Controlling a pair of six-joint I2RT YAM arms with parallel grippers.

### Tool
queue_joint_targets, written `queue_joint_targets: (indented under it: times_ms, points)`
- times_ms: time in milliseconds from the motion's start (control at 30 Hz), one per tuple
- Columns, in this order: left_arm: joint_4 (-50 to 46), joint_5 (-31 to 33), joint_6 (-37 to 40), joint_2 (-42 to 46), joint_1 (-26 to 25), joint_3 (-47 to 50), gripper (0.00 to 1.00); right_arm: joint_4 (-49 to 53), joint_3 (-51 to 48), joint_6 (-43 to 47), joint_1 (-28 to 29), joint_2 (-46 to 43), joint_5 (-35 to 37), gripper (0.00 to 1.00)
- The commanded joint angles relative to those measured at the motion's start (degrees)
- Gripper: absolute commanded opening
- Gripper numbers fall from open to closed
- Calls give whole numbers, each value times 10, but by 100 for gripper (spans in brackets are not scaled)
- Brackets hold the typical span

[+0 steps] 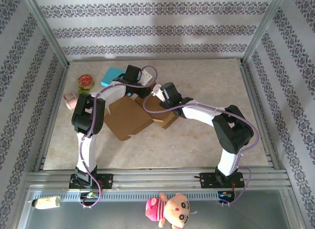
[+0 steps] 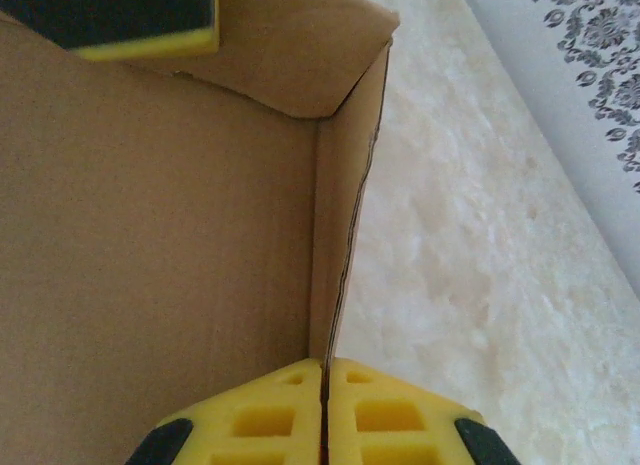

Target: Fold the paper box

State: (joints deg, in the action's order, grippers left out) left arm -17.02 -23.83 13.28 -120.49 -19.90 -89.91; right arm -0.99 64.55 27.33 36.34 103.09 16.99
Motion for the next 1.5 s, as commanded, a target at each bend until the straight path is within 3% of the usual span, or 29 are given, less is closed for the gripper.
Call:
queue_joint_targets:
  times_ms: [0, 67, 167, 333, 433, 567, 667, 767, 833, 1033, 1167, 1300, 1467]
  points:
    - [-55, -7, 14, -18, -29, -26, 13, -25, 18, -7, 9, 6, -71, 9]
    - [-68, -1, 15, -28, -29, -37, 12, -24, 18, -7, 9, 4, -76, 9]
    - [-72, 20, 16, -33, -30, -40, 0, -25, 15, -4, 9, 5, -80, 9]
    - [-99, 31, 34, -46, -37, -48, 0, -26, 8, -6, 7, 7, -89, 9]
    - [-123, 46, 41, -54, -38, -58, 15, -26, 4, -7, 7, 6, -89, 9]
    - [-142, 57, 43, -62, -38, -69, 19, -28, -4, 0, 7, 9, -88, 11]
    - [-168, 59, 47, -74, -38, -88, 13, -29, -11, 1, 7, 11, -80, 21]
    - [-180, 70, 46, -79, -38, -98, 1, -30, -23, -10, 7, 0, -90, 34]
    - [-188, 80, 44, -83, -39, -104, 0, -26, -30, -25, 7, -15, -101, 55]
    - [-192, 137, 41, -91, -45, -115, 0, -30, -72, -138, -1, -80, -181, 97]
    - [-203, 216, 54, -105, -64, -131, 0, -34, -103, -247, -19, -136, -238, 98]
    - [-216, 194, 47, -95, -64, -142, 18, -24, -118, -316, -48, -162, -260, 98]
    - [-223, 147, 35, -67, -62, -151, 27, -4, -112, -320, -62, -172, -267, 98]
